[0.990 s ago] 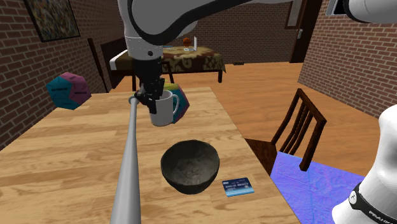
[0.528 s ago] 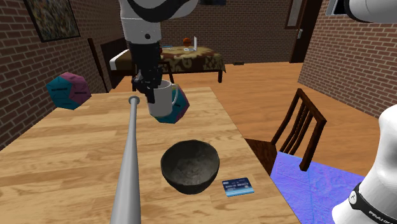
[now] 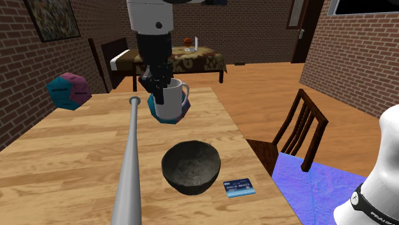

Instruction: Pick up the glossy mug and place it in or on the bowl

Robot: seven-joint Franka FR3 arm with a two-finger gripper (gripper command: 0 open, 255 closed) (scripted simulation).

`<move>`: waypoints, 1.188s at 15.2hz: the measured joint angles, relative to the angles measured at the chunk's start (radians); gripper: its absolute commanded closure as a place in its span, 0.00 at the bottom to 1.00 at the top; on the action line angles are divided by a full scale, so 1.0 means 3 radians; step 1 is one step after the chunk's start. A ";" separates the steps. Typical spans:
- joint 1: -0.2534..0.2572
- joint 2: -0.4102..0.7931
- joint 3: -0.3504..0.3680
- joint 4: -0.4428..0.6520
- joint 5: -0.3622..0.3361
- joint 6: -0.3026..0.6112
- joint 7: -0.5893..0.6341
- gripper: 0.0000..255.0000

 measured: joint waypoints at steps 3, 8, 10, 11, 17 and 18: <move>0.0066 -0.0352 0.0061 -0.0413 0.0030 0.0053 0.0128 1.00; 0.0184 -0.0810 0.0180 -0.0886 0.0093 0.0058 0.0348 1.00; 0.0232 -0.0998 0.0232 -0.1053 0.0129 0.0034 0.0436 1.00; 0.0240 -0.1024 0.0240 -0.1094 0.0133 0.0049 0.0451 1.00; 0.0250 -0.1042 0.0253 -0.1365 0.0133 0.0296 0.0490 1.00; 0.0253 -0.1045 0.0258 -0.1410 0.0133 0.0337 0.0500 1.00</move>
